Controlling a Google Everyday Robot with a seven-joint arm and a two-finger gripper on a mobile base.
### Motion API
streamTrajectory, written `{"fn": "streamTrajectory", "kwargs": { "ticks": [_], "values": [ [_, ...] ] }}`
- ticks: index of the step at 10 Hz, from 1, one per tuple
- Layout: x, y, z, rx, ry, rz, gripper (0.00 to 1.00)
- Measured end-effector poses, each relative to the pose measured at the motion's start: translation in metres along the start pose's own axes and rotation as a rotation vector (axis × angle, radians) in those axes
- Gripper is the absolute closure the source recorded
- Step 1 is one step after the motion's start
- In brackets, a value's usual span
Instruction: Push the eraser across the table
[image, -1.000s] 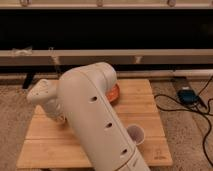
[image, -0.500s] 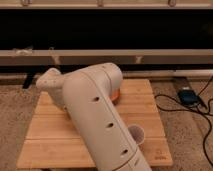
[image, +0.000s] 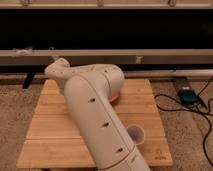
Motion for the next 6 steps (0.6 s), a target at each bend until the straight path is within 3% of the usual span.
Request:
{"fn": "streamTrajectory", "kwargs": {
  "ticks": [3, 4, 6],
  "values": [
    [-0.0019, -0.0024, -0.0078, -0.006, -0.019, 0.01, 0.93],
    [-0.0028, -0.0037, -0.0083, -0.005, -0.022, 0.011, 0.89],
    [-0.0022, -0.0003, -0.0081, -0.011, -0.021, 0.009, 0.7]
  ]
}}
